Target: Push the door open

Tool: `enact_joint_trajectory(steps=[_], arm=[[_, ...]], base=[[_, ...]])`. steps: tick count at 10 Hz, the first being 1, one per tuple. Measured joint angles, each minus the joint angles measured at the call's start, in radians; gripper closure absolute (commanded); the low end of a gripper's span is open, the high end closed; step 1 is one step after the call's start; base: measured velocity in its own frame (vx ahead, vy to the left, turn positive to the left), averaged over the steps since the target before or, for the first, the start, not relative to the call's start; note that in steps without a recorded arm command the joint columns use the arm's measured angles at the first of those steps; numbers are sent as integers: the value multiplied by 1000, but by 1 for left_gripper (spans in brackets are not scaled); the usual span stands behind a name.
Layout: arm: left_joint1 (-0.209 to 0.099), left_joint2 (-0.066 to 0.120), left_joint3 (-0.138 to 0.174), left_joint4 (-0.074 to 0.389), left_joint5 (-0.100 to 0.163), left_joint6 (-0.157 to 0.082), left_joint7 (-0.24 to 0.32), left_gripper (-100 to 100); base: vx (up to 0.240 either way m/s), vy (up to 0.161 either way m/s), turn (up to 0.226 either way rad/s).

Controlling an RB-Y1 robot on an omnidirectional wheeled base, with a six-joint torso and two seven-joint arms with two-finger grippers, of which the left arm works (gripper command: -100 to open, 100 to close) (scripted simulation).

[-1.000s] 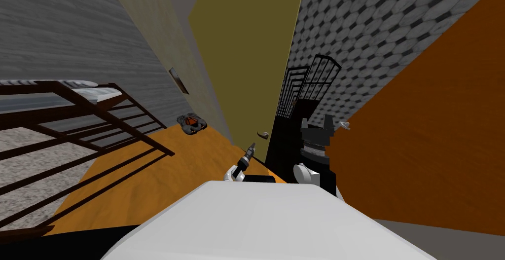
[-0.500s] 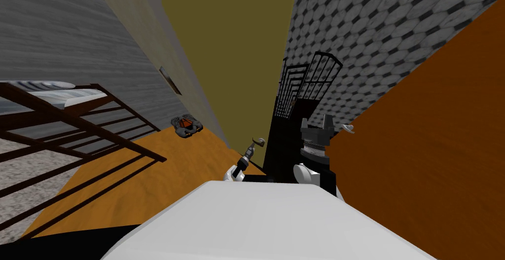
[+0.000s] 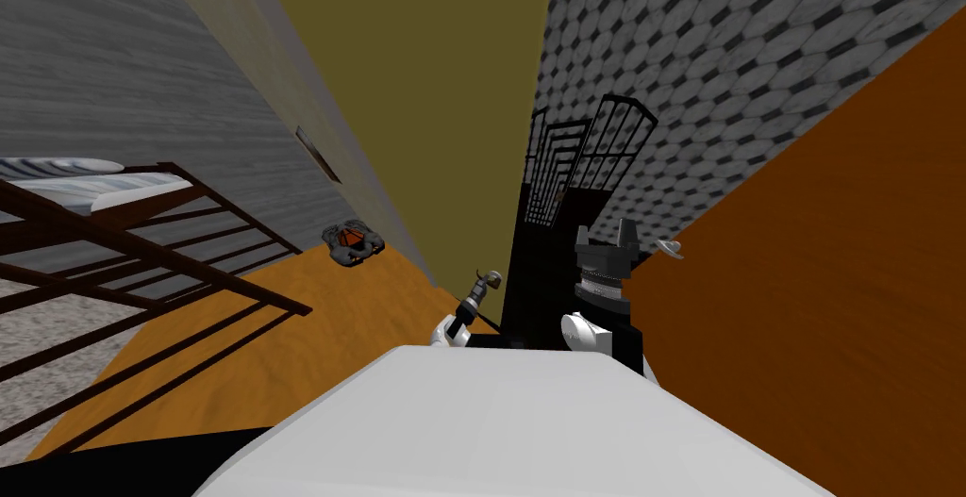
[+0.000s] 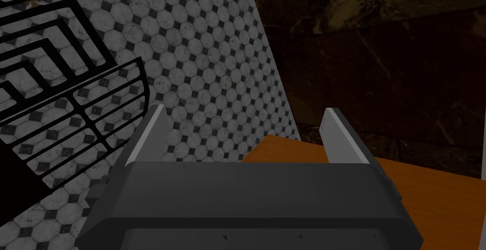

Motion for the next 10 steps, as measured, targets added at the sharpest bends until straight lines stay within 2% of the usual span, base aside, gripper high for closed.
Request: enact_joint_trajectory(steps=[4, 6, 8, 10], arm=[[5, 2, -1, 4, -1, 4, -1, 100], [10, 9, 9, 14, 4, 0, -8, 100], [21, 20, 20, -17, 10, 20, -11, 100], [21, 27, 35, -16, 19, 15, -18, 100]], base=[[15, -15, 7], [112, -129, 47], [135, -140, 40], [155, -131, 36]])
